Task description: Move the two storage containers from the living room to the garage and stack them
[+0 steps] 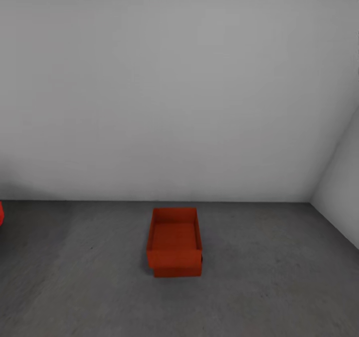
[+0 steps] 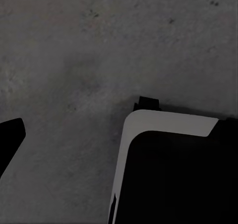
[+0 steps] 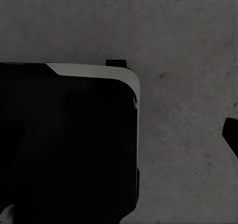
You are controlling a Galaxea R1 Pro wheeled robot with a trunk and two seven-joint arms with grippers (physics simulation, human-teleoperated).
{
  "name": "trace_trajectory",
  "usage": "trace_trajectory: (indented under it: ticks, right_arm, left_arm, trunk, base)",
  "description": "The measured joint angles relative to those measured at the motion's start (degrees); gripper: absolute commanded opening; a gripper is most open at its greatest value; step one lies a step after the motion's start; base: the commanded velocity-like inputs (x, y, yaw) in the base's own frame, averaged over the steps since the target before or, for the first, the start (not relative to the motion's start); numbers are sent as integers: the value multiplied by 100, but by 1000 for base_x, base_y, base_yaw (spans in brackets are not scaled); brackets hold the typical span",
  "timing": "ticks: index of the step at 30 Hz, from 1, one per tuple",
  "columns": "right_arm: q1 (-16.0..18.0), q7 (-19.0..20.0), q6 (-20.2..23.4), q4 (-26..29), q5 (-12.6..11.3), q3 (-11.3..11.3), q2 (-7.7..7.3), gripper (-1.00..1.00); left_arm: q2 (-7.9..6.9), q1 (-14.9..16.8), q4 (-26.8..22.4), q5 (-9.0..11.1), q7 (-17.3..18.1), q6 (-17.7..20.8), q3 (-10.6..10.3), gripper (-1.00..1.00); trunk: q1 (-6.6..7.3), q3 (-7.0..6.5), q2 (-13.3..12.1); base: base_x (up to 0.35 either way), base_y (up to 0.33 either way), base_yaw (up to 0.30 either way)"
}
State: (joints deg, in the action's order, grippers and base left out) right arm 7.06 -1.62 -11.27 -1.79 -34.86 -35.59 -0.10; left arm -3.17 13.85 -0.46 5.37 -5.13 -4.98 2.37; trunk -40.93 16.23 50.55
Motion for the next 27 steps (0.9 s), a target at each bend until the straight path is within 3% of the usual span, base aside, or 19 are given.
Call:
trace_trajectory:
  ticks: [27]
  right_arm:
    - [0,97,1,0,6,-6,-7,100]
  left_arm:
    - [0,0,0,0,0,1,0,100]
  trunk:
    - [0,-251,0]
  base:
    - [0,0,0]
